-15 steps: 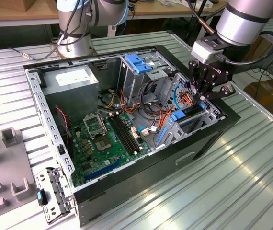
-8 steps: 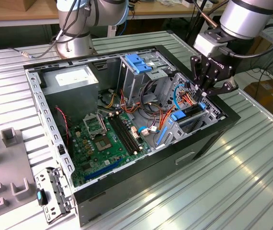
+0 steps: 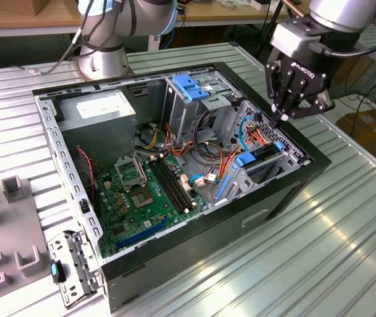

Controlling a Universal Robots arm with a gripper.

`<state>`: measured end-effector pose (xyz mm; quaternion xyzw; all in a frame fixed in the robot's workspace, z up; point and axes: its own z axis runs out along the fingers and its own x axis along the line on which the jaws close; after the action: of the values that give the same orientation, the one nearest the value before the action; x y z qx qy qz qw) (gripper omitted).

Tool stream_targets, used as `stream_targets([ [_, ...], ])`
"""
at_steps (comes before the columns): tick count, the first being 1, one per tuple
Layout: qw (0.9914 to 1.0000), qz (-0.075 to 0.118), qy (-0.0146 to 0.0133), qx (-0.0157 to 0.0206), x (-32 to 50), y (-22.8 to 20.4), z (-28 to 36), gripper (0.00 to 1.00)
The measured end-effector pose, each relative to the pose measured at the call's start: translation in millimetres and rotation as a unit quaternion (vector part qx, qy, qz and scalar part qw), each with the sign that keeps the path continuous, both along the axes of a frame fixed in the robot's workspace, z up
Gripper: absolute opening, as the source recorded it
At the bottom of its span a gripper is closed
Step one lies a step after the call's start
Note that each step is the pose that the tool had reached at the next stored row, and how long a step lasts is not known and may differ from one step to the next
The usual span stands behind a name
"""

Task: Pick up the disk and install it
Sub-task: 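Insert the second disk wire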

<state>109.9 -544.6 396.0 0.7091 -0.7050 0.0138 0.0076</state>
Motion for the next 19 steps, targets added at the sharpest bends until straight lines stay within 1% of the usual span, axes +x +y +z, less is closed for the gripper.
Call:
stream_targets([
  [2,1.00000,0.000,0.0005,-0.0001,0.0,2.6,2.0,0.11],
  [4,1.00000,0.000,0.0020,-0.0005,-0.1,6.8,2.3,0.11],
  [7,1.00000,0.000,0.0026,-0.0006,-0.1,14.9,2.3,0.11],
  [10,1.00000,0.000,0.0029,-0.0006,-0.1,17.8,2.3,0.11],
  [12,1.00000,0.000,0.0030,-0.0006,-0.3,21.0,2.3,0.11],
  [17,0.99999,0.000,0.0033,-0.0005,-0.5,24.1,2.3,0.11],
  [19,0.99999,0.000,0.0037,-0.0003,-0.5,26.3,2.2,0.11],
])
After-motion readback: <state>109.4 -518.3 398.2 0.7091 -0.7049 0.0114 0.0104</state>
